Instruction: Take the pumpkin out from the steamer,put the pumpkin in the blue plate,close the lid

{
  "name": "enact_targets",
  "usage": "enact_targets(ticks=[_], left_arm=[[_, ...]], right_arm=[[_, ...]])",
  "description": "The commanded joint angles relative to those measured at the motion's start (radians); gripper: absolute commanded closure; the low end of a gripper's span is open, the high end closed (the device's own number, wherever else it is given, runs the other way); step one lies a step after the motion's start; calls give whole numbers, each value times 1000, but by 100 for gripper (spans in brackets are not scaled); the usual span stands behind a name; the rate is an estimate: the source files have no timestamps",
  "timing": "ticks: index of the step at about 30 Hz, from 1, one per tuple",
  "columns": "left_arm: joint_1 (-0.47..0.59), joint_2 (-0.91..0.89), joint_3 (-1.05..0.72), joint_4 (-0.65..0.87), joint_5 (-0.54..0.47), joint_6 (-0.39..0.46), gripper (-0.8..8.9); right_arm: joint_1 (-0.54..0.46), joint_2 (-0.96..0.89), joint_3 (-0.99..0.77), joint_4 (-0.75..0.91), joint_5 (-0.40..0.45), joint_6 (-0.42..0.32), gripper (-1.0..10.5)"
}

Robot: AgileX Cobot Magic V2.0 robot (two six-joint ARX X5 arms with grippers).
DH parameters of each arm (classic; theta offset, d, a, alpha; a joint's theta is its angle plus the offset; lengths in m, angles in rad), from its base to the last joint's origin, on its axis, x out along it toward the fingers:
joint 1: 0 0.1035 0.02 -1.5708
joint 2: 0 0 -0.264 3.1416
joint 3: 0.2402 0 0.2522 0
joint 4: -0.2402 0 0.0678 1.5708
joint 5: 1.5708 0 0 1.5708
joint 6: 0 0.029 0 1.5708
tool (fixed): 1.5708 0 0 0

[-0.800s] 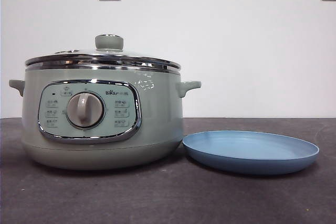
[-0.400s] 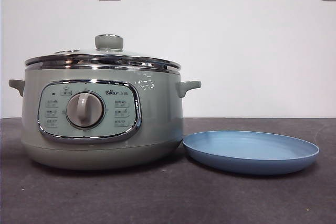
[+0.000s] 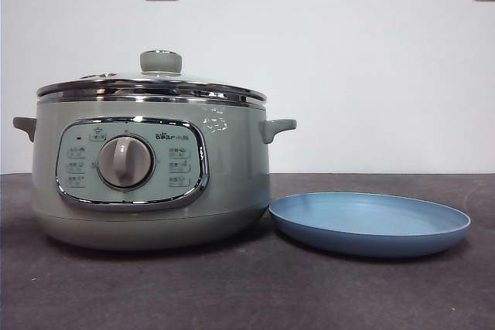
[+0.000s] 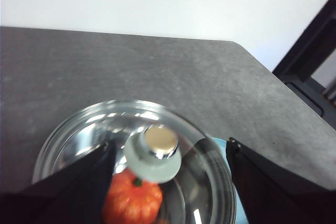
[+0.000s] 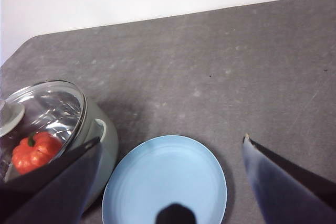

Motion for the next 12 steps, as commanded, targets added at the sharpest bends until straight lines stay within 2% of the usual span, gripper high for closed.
enact_targets(ticks=[1, 6, 12], left_arm=[[-48, 69, 66, -31, -45, 64, 460], [-152, 219, 208, -114, -154, 145, 460], [-240, 378, 297, -143, -265, 196, 463]], right_arm=[[2, 0, 1, 8, -2, -8, 502], [2, 0, 1, 6, -2, -8, 502], [2, 0, 1, 6, -2, -8, 505]])
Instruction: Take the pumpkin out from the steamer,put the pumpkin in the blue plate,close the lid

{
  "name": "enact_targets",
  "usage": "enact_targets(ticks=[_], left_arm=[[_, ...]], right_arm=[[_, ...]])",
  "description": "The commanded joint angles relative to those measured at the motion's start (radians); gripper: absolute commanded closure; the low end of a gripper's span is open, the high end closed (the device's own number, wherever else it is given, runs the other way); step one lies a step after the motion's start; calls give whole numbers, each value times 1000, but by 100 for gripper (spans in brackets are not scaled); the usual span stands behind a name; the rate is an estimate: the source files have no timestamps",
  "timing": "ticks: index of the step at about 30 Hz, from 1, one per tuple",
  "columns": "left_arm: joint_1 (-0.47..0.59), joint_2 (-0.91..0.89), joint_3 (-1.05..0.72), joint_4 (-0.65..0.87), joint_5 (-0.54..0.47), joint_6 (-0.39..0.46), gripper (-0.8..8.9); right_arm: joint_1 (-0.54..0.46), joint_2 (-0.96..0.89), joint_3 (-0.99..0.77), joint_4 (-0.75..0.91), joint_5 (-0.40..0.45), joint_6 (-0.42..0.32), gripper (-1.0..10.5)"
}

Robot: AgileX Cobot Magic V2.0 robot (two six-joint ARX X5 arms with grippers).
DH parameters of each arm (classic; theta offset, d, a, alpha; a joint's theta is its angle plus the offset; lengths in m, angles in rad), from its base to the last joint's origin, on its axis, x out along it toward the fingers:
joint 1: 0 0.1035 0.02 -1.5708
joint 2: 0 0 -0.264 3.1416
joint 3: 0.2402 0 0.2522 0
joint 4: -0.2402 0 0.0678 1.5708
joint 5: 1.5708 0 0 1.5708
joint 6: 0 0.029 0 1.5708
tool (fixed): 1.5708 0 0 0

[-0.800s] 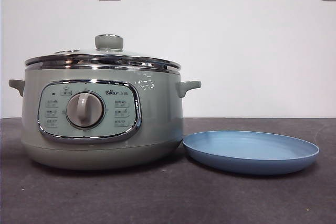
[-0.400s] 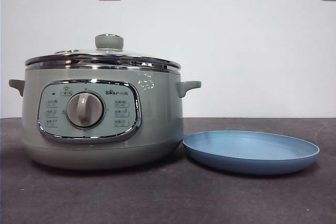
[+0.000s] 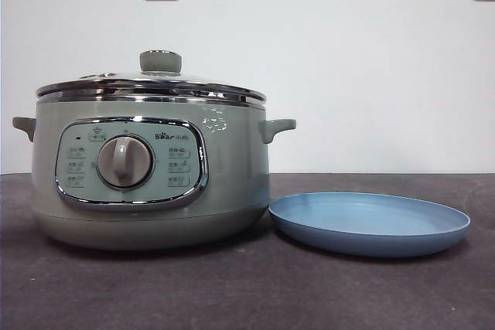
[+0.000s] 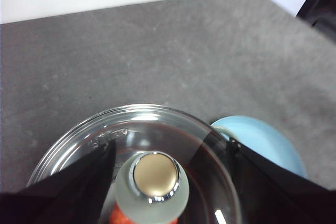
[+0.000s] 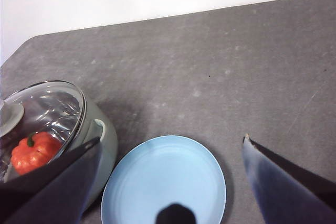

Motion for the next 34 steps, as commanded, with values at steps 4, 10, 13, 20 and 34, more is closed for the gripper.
enact_targets(ticks=[4, 10, 13, 20, 34], left_arm=[[-50, 129, 12, 1, -54, 58, 463], [-75, 216, 12, -18, -56, 62, 463], [-76, 223, 12, -37, -65, 63, 464], [-75, 223, 12, -66, -92, 66, 468], [-82, 223, 12, -33, -108, 117, 822]], right_arm=[[2, 0, 1, 6, -2, -8, 505], [2, 0, 1, 6, -2, -8, 505], [2, 0, 1, 5, -2, -8, 505], [2, 0, 1, 5, -2, -8, 505], [2, 0, 1, -48, 2, -8, 506]])
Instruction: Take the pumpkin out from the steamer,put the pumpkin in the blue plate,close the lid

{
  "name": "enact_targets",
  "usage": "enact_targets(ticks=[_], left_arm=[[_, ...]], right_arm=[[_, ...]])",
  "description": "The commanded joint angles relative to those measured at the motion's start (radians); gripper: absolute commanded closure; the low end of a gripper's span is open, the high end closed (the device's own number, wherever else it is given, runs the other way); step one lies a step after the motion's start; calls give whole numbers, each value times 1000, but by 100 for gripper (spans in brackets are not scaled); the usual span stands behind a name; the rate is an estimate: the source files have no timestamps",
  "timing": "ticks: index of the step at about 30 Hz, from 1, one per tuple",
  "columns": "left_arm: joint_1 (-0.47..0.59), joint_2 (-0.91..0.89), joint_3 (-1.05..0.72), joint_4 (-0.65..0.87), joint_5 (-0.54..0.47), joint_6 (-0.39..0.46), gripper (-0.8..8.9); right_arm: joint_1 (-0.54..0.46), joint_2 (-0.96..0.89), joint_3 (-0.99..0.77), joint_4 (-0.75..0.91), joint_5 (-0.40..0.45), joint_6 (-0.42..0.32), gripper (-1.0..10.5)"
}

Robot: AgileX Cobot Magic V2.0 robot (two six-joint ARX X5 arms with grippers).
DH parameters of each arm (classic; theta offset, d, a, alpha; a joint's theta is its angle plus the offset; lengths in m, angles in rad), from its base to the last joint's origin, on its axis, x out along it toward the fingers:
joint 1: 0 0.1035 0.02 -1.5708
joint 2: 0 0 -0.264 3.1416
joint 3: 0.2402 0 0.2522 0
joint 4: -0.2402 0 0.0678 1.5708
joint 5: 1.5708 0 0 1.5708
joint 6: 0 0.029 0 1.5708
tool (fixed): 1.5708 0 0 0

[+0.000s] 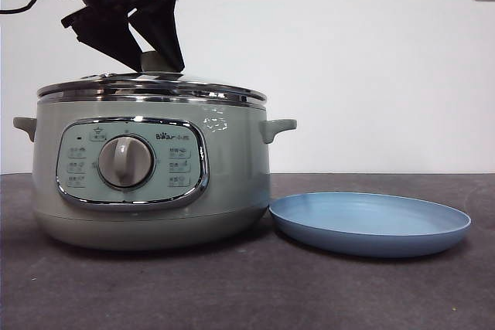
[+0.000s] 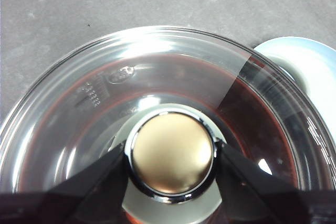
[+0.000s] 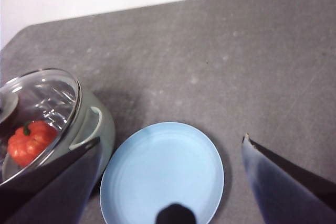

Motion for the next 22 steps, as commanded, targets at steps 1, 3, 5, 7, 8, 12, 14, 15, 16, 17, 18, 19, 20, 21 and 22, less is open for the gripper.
enact_targets(ticks=[1, 3, 5, 7, 8, 12, 14, 15, 16, 17, 18, 19, 20, 21, 22], left_arm=[[-6, 0, 0, 35, 17, 22, 822], [-6, -2, 1, 45, 17, 22, 822], [-6, -11, 1, 50, 16, 22, 822], [-6, -26, 1, 56, 17, 22, 822], [-6, -36, 1, 58, 16, 22, 822], [-6, -98, 1, 63, 9, 22, 822], [-6, -137, 1, 62, -14, 22, 822], [-6, -161, 1, 60, -26, 22, 822], [-6, -186, 1, 56, -44, 22, 822], [-6, -208, 1, 51, -61, 22, 822], [-6, -235, 1, 45, -83, 22, 822], [-6, -263, 1, 35, -105, 22, 822], [-6, -288, 1, 24, -124, 22, 822], [-6, -316, 1, 11, -145, 22, 822], [-6, -346, 1, -4, -167, 22, 822]], right_arm=[[2, 0, 1, 4, 2, -8, 506], [2, 0, 1, 1, 1, -3, 506], [2, 0, 1, 3, -1, 13, 506], [2, 0, 1, 7, -2, 24, 506], [2, 0, 1, 8, -2, 30, 506], [2, 3, 1, 24, -93, 29, 506], [2, 12, 1, 51, -163, 30, 506], [3, 19, 1, 69, -190, 34, 506], [5, 28, 1, 89, -218, 36, 506], [10, 38, 1, 107, -242, 36, 506], [21, 52, 1, 132, -271, 41, 507], [37, 69, 1, 157, -293, 49, 507], [53, 84, 2, 181, -308, 61, 507], [76, 105, 2, 204, -316, 68, 506], [104, 128, 8, 218, -314, 72, 506]])
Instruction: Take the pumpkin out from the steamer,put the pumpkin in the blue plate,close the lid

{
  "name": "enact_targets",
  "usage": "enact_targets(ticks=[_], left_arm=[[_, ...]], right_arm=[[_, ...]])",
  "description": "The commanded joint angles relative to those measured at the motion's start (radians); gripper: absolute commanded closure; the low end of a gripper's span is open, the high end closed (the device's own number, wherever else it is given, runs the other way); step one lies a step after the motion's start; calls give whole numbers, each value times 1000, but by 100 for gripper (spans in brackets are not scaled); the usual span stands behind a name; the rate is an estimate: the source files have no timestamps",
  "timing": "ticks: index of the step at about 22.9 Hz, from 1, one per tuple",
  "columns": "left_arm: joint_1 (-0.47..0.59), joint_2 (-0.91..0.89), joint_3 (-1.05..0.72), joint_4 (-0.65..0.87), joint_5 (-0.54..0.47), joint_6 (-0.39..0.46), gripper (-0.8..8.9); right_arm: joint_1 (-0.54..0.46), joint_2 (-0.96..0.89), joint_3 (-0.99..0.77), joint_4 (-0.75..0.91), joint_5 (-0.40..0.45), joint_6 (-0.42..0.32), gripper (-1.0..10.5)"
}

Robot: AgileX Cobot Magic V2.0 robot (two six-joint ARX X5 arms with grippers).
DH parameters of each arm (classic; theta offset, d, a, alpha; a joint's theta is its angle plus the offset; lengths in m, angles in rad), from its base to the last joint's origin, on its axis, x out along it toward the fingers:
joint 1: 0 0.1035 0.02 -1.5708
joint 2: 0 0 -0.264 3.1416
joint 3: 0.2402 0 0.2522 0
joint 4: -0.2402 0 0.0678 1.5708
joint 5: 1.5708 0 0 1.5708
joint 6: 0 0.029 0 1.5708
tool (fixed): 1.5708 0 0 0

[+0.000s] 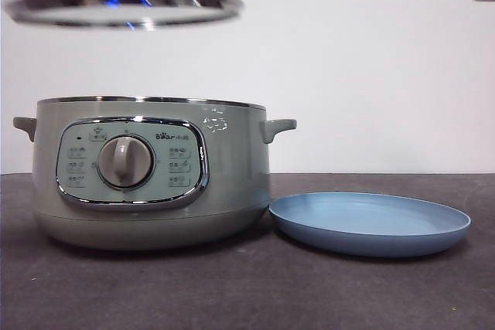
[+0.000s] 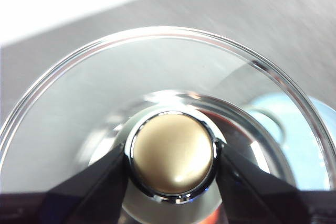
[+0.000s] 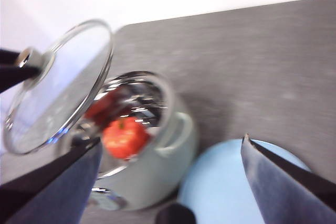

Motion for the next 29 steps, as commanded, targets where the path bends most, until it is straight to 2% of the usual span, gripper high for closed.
enact_targets(ticks=[1, 5, 11, 14, 19, 22, 26, 29], left_arm=[[0, -81, 5, -3, -50, 12, 822], [0, -181, 5, -73, -137, 12, 822], [0, -305, 5, -183, -311, 39, 822], [0, -345, 5, -233, -422, 48, 822], [0, -401, 5, -284, -573, 67, 822], [0, -422, 5, -300, -589, 72, 822], [0, -422, 5, -320, -609, 73, 822], [0, -422, 5, -322, -608, 73, 822]], right_arm=[[69, 59, 15, 40, -9, 26, 506], [185, 189, 84, 56, -4, 21, 500], [351, 419, 285, 21, 13, -44, 488], [423, 539, 427, -72, 91, -97, 404], [525, 743, 711, -284, 198, -200, 401], [573, 860, 889, -402, 270, -247, 400], [661, 1063, 1166, -575, 472, -294, 402], [700, 1168, 1243, -615, 548, -329, 402]])
